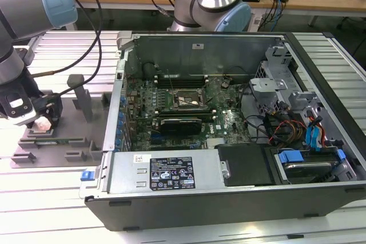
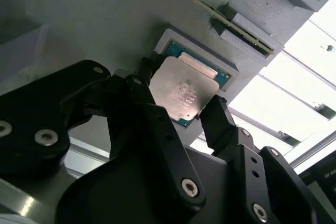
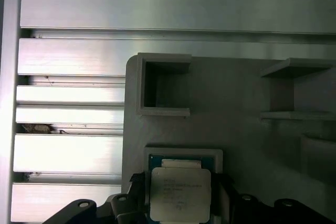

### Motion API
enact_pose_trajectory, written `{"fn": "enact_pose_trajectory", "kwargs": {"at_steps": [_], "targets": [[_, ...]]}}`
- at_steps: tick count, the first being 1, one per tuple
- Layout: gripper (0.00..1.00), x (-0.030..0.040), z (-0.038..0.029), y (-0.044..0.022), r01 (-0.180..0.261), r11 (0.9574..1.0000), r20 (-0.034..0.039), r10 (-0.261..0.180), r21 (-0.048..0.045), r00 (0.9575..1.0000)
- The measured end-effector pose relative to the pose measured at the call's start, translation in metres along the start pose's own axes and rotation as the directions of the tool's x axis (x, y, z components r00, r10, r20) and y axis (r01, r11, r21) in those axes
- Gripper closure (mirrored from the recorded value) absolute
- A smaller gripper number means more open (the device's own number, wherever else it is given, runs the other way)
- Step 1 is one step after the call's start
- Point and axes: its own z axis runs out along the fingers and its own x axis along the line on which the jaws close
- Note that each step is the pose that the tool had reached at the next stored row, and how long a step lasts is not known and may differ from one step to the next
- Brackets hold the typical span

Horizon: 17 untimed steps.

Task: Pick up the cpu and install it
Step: 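Pick up the cpu and move it towards the insertion slot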

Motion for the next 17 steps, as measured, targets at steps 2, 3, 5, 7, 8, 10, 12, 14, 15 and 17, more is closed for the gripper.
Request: {"fn": "enact_pose_trajectory", "kwargs": {"at_steps": [2,3,5,7,8,10,12,14,15,17], "targets": [[0.36,0.0,0.0,0.0,0.0,1.0,0.0,0.0,0.0,1.0],[0.36,0.0,-0.0002,0.0,0.0,1.0,0.0001,0.0,-0.0001,1.0],[0.36,0.0,-0.0009,0.0001,0.0,1.0,0.0001,0.0,-0.0001,1.0],[0.36,0.0,-0.0012,0.0001,0.0,1.0,0.0,0.0,0.0,1.0],[0.36,0.0,-0.0014,0.0001,0.0,1.0,0.0,0.0,0.0,1.0],[0.36,0.0,-0.0017,0.0001,0.0,1.0,0.0,0.0,0.0,1.0],[0.36,0.0,-0.0021,0.0001,0.0,1.0,0.0,0.0,0.0,1.0],[0.36,0.0,-0.0026,0.0001,0.0,1.0,0.0,0.0,0.0,1.0],[0.36,0.0,-0.0028,0.0001,0.0,1.0,0.0001,0.0,0.0,1.0],[0.45,0.0,-0.0032,0.0001,0.0,1.0,0.0001,0.0,0.0,1.0]]}}
